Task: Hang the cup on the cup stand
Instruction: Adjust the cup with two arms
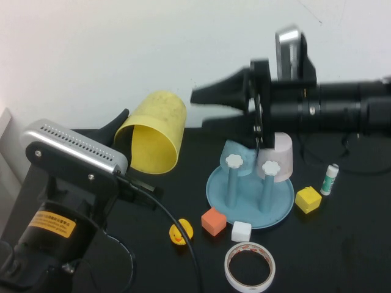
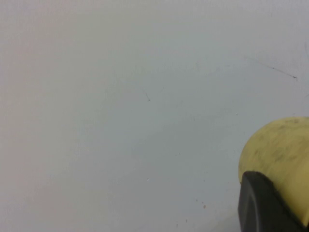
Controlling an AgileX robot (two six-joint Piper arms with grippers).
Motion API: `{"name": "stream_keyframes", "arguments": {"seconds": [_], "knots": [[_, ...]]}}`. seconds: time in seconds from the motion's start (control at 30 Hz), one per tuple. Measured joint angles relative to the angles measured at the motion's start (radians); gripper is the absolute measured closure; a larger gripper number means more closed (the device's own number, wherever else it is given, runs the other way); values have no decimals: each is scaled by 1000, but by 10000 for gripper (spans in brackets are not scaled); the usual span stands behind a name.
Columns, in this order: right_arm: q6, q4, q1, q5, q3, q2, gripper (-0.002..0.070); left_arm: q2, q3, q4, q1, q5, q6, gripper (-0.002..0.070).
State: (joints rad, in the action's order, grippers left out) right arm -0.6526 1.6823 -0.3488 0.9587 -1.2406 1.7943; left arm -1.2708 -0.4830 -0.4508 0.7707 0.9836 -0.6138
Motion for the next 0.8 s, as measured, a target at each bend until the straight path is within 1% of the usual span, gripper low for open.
{"name": "stream_keyframes", "arguments": {"seconds": [0.13,0.3,0.5,0.8], "knots": [[19,2,-17,-29,-50,0,162,0,0,5,0,0,8,665],[57,2,-55,-52,-55,0,162,0,0,13,0,3,13,665],[77,2,-68,-60,-55,0,162,0,0,13,0,8,13,665],[133,0,-97,-94,-55,0,159,0,0,90,-6,22,13,664]]}}
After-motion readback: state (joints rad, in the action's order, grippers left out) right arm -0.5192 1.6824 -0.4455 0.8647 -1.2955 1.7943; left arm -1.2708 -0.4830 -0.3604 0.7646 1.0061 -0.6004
